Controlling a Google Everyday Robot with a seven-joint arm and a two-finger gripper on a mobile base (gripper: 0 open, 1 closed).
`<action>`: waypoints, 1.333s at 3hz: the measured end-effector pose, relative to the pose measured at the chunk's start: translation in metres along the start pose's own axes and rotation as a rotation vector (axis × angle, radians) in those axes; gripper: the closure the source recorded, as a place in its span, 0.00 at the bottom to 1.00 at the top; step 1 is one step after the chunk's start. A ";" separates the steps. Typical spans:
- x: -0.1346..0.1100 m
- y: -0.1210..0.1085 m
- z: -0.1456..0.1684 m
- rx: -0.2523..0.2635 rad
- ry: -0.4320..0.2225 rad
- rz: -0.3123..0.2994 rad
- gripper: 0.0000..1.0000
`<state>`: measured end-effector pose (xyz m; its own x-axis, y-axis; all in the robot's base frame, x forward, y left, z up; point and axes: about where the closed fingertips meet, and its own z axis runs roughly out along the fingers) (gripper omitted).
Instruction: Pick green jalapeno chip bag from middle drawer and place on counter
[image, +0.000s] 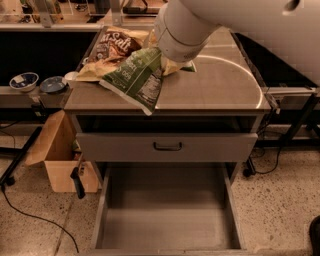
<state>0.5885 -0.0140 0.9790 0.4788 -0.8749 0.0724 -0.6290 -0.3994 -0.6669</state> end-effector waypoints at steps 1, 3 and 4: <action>0.013 -0.011 0.012 0.027 0.018 -0.002 1.00; 0.070 -0.054 0.076 0.018 0.087 -0.049 1.00; 0.071 -0.055 0.077 0.020 0.087 -0.047 1.00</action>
Offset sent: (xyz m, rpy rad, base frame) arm 0.0819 -0.0101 -0.0101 -0.0173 -0.0789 -0.0239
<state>0.7043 -0.0329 0.9642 0.4522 -0.8761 0.1673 -0.5941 -0.4357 -0.6762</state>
